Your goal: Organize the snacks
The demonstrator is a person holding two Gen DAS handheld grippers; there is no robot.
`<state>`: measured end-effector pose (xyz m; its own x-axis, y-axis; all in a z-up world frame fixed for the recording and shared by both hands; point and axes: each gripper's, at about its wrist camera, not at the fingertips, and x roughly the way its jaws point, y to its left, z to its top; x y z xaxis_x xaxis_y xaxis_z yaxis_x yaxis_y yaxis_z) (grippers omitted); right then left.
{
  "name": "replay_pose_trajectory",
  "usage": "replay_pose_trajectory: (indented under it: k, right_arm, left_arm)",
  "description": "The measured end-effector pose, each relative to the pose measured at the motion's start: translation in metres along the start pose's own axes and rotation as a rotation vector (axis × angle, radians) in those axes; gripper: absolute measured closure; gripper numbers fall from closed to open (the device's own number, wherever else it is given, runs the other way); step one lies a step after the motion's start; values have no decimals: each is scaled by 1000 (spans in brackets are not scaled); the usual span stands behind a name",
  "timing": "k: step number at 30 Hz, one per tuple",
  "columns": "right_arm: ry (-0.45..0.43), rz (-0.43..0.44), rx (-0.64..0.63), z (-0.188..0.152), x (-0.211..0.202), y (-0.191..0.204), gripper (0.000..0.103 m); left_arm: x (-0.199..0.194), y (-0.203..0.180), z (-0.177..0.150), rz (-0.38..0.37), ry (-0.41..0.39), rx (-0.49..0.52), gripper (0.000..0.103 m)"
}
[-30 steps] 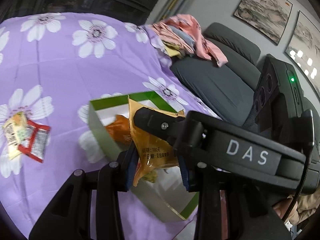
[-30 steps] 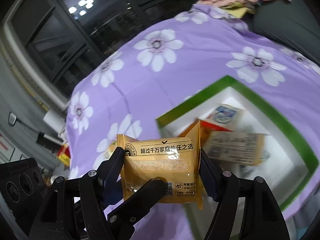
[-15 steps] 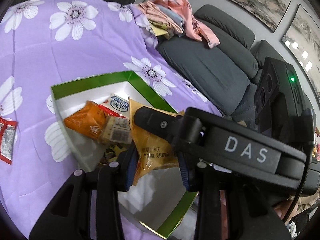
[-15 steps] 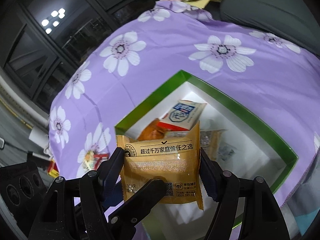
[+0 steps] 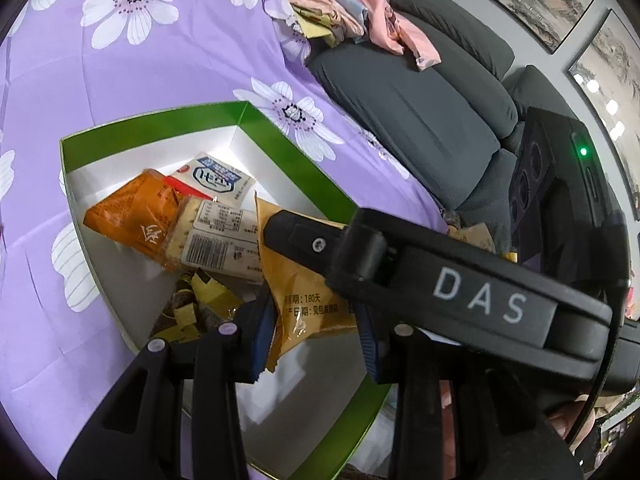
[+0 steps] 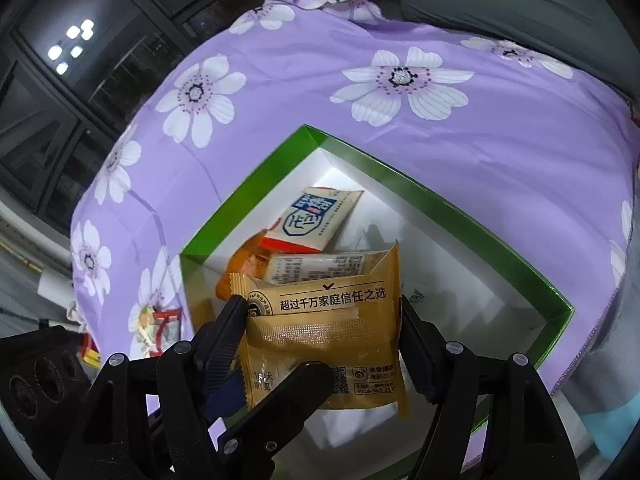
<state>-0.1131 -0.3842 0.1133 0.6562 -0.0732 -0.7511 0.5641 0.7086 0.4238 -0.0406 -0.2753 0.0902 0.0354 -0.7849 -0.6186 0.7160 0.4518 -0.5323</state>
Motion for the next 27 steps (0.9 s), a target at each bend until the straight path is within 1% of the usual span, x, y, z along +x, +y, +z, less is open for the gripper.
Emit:
replay_pose_trajectory:
  k: [11, 13, 16, 19, 22, 25, 27]
  right_arm:
    - [29, -38, 21, 2, 11, -8, 26]
    - [34, -39, 28, 3, 14, -10, 26]
    - [32, -34, 37, 3, 13, -11, 26]
    - [36, -23, 41, 3, 14, -11, 26]
    - [28, 3, 34, 4, 11, -10, 26]
    - [-14, -34, 50, 5, 4, -9, 26]
    - [-34, -40, 43, 4, 0, -5, 26]
  left_arm:
    - [16, 7, 3, -13, 56, -31, 68]
    - [16, 7, 3, -7, 50, -33, 68]
    - [14, 8, 3, -1, 43, -37, 65]
    - [8, 6, 2, 10, 39, -17, 62]
    - [-16, 8, -4, 18, -8, 7, 59]
    - [-41, 15, -8, 56, -54, -1, 58]
    - [-56, 21, -11, 76, -83, -17, 55]
